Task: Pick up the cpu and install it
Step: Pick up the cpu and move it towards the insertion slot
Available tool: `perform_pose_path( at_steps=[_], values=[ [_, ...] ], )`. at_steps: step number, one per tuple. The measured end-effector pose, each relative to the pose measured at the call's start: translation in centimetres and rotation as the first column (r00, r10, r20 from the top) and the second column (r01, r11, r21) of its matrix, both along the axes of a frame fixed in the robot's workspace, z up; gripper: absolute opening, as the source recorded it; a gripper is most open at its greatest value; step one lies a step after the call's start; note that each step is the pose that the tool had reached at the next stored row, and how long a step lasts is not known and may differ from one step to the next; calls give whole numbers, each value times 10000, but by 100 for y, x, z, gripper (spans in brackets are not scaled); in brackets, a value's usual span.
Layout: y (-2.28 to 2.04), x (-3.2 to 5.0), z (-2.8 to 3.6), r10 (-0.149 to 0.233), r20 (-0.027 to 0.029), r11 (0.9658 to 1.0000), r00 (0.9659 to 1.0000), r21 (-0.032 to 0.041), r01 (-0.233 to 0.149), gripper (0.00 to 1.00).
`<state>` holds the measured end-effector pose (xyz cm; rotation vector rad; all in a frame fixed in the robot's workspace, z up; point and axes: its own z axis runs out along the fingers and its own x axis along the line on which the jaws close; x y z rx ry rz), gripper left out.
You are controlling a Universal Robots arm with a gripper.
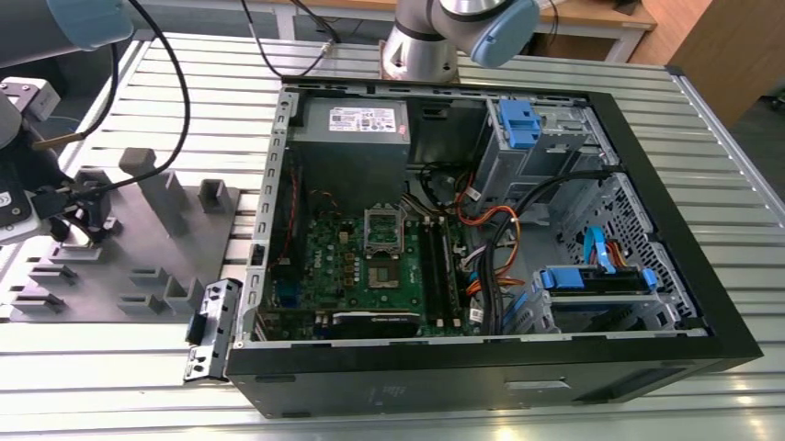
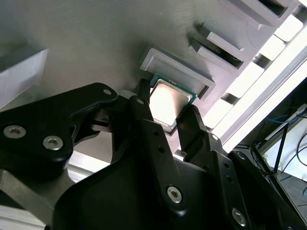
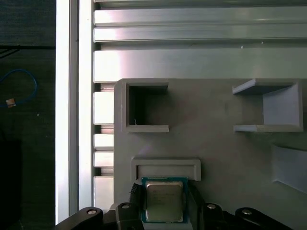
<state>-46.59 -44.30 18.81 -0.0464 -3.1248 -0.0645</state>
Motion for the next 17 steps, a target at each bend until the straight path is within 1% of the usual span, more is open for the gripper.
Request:
perform_pose_path(
  at_steps=[9,11,17],
  values=[
    [0,0,7,0,-2,10000,10000,-1,0,47],
    [0,-1,17,0,-6,10000,10000,-4,0,47],
    [0,0,16,0,-1,10000,10000,-1,0,47]
  ],
)
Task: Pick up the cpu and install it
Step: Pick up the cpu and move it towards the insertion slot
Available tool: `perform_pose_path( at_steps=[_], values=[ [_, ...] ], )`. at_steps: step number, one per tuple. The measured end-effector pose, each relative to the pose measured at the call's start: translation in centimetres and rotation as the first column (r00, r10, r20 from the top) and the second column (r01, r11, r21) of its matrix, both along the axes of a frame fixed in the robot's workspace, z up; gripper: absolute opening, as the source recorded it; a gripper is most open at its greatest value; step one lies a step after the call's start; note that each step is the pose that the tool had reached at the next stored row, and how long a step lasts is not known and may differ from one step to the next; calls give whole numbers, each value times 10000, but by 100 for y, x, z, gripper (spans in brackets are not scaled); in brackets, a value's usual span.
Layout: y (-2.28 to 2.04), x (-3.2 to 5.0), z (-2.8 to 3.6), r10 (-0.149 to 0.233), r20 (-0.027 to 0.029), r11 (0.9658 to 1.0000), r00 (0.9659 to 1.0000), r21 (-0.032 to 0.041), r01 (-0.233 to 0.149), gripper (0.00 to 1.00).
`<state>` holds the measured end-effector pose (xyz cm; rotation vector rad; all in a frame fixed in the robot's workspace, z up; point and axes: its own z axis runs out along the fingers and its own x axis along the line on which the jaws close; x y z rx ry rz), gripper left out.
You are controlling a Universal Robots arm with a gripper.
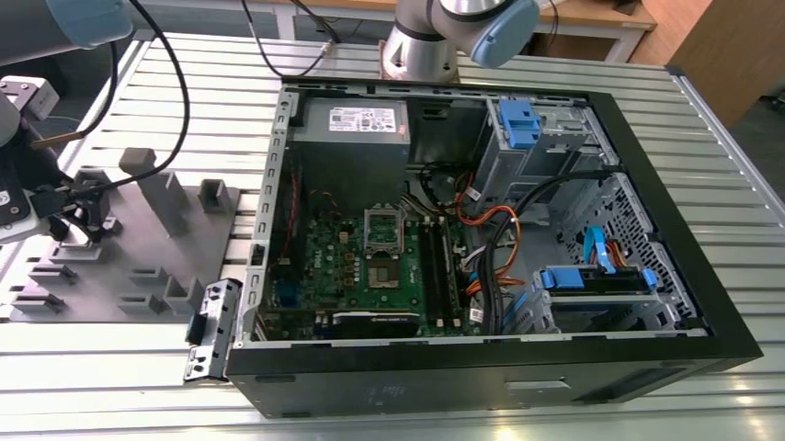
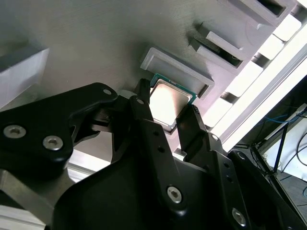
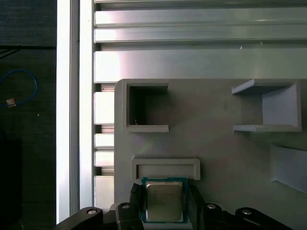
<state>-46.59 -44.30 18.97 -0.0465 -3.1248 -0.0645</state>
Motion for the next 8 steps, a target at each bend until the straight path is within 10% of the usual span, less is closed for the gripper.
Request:
perform_pose_path(
  at_steps=[8],
  values=[
    [0,-1,-45,0,-4,10000,10000,-2,0,47]
  ],
)
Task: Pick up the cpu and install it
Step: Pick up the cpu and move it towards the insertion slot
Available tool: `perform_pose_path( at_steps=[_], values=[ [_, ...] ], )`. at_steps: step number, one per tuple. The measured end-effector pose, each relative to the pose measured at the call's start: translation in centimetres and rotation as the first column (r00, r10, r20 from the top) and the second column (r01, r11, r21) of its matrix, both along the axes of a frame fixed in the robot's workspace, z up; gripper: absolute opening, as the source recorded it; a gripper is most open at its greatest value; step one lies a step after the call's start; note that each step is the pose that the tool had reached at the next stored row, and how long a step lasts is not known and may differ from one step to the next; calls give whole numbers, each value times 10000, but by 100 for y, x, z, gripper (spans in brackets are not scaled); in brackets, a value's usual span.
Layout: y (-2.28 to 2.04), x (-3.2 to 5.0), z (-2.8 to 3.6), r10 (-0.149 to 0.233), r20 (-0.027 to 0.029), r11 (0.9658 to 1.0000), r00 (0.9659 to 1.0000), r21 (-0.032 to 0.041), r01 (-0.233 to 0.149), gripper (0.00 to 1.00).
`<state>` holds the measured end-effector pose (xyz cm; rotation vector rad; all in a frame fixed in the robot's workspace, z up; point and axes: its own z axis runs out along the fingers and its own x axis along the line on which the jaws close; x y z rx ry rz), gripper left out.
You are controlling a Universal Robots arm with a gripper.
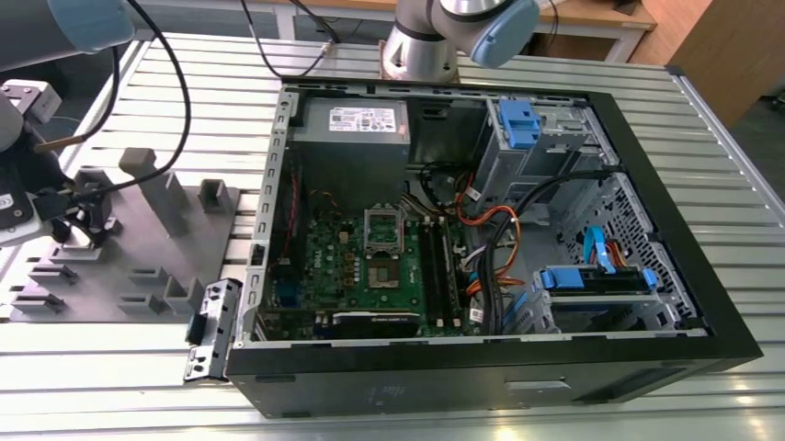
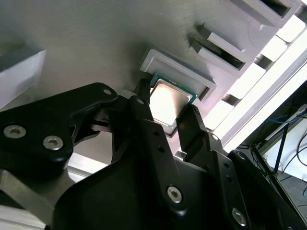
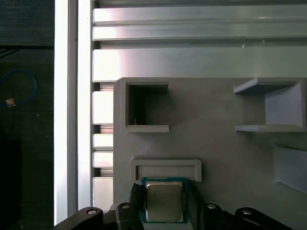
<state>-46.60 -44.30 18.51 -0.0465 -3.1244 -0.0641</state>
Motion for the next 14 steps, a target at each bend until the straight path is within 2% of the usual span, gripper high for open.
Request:
perform_pose_path(
  at_steps=[14],
  values=[
    [2,0,-15,0,2,10000,10000,1,0,47]
  ],
)
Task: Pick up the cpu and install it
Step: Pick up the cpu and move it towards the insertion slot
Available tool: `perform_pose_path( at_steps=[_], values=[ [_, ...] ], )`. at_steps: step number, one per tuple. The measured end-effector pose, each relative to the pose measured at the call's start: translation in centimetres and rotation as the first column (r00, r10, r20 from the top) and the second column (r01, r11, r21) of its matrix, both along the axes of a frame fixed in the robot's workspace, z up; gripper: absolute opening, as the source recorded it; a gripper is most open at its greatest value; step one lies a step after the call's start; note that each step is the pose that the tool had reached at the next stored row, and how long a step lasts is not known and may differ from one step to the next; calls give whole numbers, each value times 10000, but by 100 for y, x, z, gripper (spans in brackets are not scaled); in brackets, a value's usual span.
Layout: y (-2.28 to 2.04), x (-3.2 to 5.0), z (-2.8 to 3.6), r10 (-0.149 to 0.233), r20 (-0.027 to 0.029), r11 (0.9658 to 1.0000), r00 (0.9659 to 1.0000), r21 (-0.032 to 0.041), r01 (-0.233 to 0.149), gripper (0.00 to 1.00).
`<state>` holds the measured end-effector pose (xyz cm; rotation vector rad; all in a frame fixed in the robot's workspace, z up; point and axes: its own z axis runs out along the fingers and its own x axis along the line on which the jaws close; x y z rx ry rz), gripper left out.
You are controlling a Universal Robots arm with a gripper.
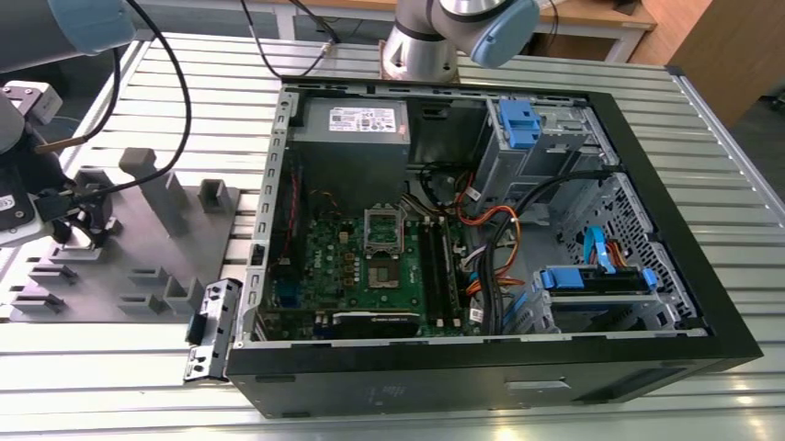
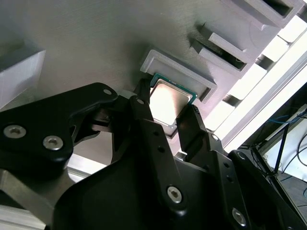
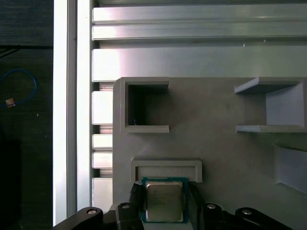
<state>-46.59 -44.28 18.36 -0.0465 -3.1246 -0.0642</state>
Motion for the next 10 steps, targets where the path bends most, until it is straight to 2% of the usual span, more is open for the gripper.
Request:
perform_pose_path(
  at_steps=[4,5,10],
  values=[
    [0,0,0,0,0,10000,10000,0,0,48],
    [0,0,0,0,0,10000,10000,0,0,55],
    [1,0,0,0,0,10000,10000,1,0,55]
  ],
)
